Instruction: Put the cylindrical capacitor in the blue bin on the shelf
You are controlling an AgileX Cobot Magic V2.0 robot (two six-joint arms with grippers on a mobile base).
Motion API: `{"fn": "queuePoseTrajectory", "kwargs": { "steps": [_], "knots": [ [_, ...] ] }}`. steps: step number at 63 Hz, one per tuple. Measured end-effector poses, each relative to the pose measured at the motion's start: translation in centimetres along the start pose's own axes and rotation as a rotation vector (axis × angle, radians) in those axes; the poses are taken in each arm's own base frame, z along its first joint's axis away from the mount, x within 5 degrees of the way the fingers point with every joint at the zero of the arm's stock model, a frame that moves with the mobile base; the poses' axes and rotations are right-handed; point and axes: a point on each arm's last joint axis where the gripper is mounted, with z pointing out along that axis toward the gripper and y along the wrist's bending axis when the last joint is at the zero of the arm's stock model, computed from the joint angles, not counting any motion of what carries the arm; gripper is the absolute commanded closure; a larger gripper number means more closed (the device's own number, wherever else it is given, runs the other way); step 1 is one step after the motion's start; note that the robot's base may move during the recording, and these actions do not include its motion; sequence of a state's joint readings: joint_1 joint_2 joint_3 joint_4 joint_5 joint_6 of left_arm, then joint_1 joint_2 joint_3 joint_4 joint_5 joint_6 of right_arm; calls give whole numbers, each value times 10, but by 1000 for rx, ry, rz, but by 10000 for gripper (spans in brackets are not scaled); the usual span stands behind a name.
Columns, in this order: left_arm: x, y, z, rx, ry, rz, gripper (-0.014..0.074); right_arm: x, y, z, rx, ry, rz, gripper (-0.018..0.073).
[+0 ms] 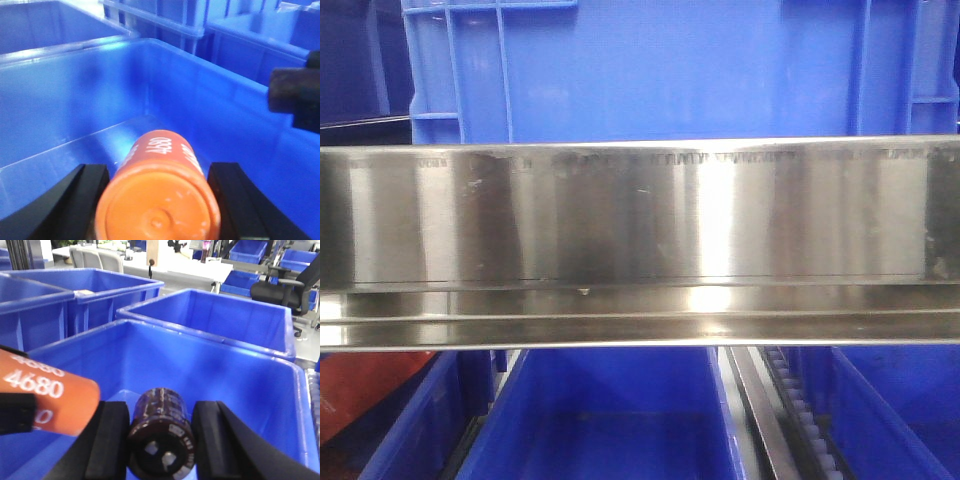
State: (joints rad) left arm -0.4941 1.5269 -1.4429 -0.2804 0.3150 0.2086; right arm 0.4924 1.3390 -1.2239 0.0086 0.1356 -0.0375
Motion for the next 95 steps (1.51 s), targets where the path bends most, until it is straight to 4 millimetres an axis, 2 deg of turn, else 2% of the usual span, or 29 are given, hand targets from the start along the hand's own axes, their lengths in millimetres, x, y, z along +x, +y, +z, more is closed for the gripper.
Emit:
{"fn": "queuePoseTrajectory", "kwargs": {
  "steps": [6,9,12,23,25,29,30,33,38,45,52,57,64,68,77,85,95],
  "knots": [
    [-2,0,0,-3,-16,1,149,-1,0,0,0,-5,0,142],
    [-3,0,0,-2,-20,1,95,-1,0,0,0,-6,0,118],
    [-3,0,0,-3,-27,1,76,-1,0,0,0,-7,0,108],
    [-5,0,-1,-7,-44,3,91,-2,0,-1,0,-14,0,116],
    [-6,0,-3,-7,-49,3,119,-4,0,-3,1,-18,0,119],
    [-9,0,-7,-10,-58,17,236,-7,0,-8,1,-33,0,168],
    [-10,0,-9,-12,-63,25,311,-9,0,-10,1,-38,0,196],
    [-13,0,-14,-18,-74,48,438,-11,-1,-13,4,-49,0,285],
    [-17,-1,-19,-24,-88,68,703,-14,-5,-16,18,-59,2,465],
    [-20,-1,-23,-30,-106,84,708,-16,-13,-20,44,-70,5,723],
    [-23,4,-30,-43,-100,81,708,-23,-21,-34,71,-81,15,727],
    [-24,8,-42,-57,-104,78,708,-28,-26,-49,94,-85,19,727],
    [-22,15,-63,-89,-153,71,708,-24,-32,-71,127,-94,23,727],
    [-18,17,-75,-105,-199,57,708,-17,-34,-83,141,-93,24,727],
    [5,17,-104,-124,-253,29,708,5,-31,-110,151,-90,25,727],
    [39,16,-128,-136,-257,18,708,30,-25,-140,151,-100,25,727],
    [85,12,-168,-144,-293,-21,708,61,-18,-175,152,-127,23,727]
  ]
}}
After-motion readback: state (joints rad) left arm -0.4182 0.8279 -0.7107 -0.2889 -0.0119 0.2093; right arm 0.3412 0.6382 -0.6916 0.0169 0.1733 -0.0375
